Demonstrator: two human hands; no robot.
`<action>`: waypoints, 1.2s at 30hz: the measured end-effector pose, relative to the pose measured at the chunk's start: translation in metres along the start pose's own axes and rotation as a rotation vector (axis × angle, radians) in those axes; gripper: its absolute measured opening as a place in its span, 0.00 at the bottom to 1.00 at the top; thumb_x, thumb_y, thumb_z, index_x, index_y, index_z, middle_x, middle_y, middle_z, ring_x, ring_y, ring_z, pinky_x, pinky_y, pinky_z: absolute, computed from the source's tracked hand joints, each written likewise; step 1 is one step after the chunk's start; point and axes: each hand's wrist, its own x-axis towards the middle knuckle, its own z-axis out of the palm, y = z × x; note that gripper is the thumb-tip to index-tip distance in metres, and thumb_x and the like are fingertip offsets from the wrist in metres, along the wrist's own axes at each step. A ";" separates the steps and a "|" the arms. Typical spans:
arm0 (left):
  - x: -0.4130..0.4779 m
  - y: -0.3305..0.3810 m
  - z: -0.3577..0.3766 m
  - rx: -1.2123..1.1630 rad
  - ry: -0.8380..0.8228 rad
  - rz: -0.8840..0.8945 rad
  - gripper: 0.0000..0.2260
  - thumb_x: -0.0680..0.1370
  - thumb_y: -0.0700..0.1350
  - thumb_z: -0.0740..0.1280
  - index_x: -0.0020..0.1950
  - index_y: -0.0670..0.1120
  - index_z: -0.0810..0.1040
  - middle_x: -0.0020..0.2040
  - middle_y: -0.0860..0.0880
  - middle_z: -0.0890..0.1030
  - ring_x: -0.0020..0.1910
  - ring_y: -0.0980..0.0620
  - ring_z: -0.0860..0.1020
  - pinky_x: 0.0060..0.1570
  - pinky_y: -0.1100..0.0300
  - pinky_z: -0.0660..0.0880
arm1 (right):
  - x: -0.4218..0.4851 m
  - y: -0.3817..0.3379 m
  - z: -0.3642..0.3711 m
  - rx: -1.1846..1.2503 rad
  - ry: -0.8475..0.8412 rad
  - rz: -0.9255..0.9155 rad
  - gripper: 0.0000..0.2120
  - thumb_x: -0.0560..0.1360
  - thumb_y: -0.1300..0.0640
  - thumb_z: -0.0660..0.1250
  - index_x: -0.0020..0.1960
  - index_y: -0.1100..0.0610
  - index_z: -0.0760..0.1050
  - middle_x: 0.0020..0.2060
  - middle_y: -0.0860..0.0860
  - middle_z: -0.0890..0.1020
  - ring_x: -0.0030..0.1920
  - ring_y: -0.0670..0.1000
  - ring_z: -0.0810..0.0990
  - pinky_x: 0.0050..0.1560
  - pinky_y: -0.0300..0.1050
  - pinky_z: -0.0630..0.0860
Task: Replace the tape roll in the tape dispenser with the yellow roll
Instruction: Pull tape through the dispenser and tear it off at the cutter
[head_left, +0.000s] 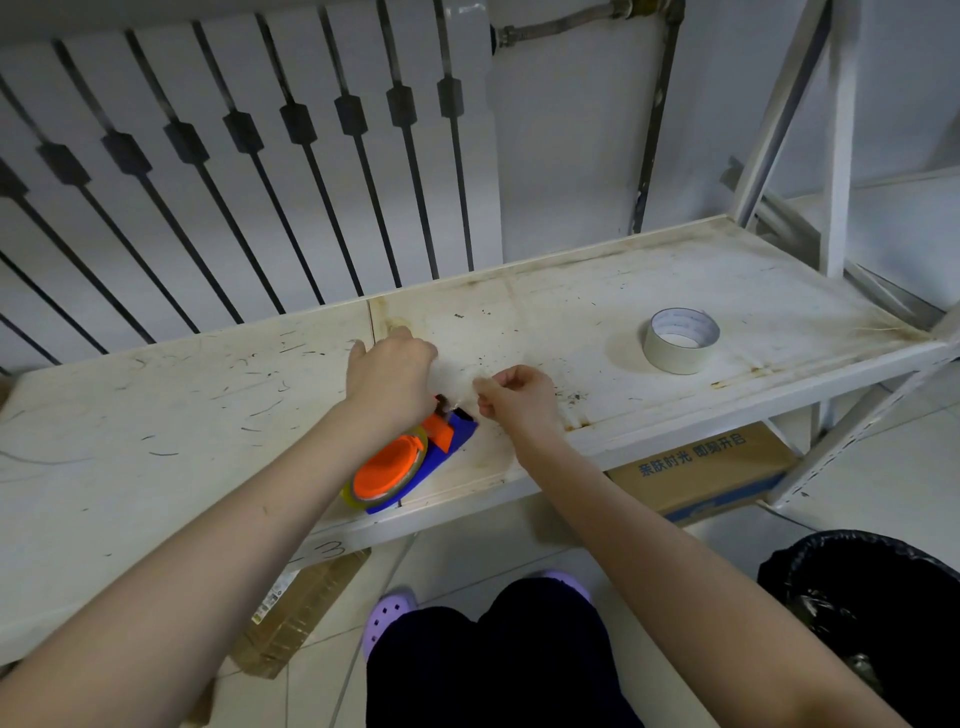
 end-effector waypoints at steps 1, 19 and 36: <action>-0.001 -0.002 -0.001 0.027 0.033 -0.014 0.21 0.70 0.43 0.71 0.62 0.47 0.74 0.57 0.44 0.74 0.55 0.42 0.76 0.62 0.44 0.69 | 0.001 0.000 0.000 -0.013 0.008 -0.007 0.05 0.71 0.63 0.69 0.39 0.61 0.73 0.29 0.53 0.79 0.29 0.46 0.78 0.40 0.43 0.81; -0.021 -0.020 0.012 -0.149 -0.179 0.115 0.13 0.72 0.54 0.69 0.54 0.52 0.83 0.55 0.50 0.74 0.56 0.49 0.74 0.51 0.54 0.76 | 0.035 -0.012 -0.009 -0.490 -0.084 -0.172 0.13 0.74 0.56 0.66 0.34 0.60 0.71 0.28 0.57 0.80 0.21 0.44 0.75 0.29 0.40 0.75; -0.016 -0.021 0.008 -0.153 -0.260 0.133 0.11 0.70 0.55 0.68 0.48 0.55 0.85 0.52 0.51 0.72 0.51 0.49 0.75 0.47 0.52 0.77 | 0.056 -0.018 -0.006 -0.723 -0.147 -0.131 0.10 0.66 0.61 0.64 0.28 0.58 0.68 0.27 0.57 0.77 0.24 0.49 0.73 0.34 0.42 0.70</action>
